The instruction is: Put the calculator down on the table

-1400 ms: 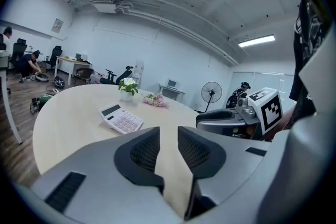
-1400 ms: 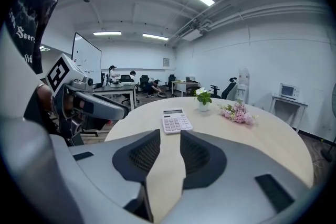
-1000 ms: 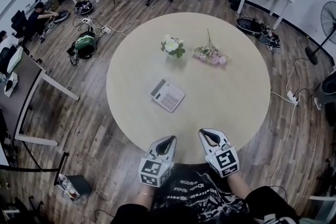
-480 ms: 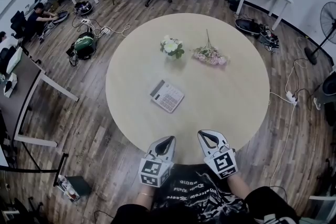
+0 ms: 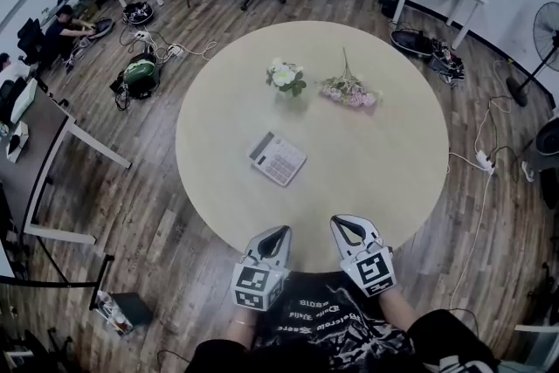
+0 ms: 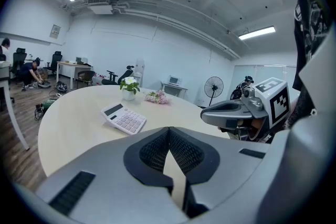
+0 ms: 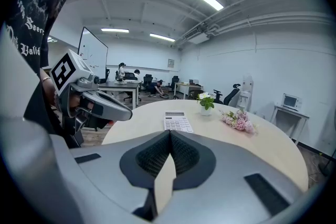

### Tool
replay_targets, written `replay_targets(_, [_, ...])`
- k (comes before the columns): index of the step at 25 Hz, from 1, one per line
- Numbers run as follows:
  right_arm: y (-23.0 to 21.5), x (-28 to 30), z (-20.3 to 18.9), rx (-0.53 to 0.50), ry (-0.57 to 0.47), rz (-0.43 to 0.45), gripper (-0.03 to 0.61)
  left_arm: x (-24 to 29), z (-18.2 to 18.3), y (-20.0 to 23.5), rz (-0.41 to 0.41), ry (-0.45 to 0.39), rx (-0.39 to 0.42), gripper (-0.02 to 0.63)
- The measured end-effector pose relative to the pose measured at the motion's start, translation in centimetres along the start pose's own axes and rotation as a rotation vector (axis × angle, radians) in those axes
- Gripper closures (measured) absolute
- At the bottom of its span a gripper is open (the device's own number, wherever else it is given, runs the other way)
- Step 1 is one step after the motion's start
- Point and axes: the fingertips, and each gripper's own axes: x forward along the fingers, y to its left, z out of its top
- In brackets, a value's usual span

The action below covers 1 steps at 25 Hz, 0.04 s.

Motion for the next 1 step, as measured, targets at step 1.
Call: replay_targets(1, [0.04,-0.03,-0.03,0.002,0.0,-0.001,0.574,-0.07,-0.06,0.03,0.001,0.003,0.003,0.594])
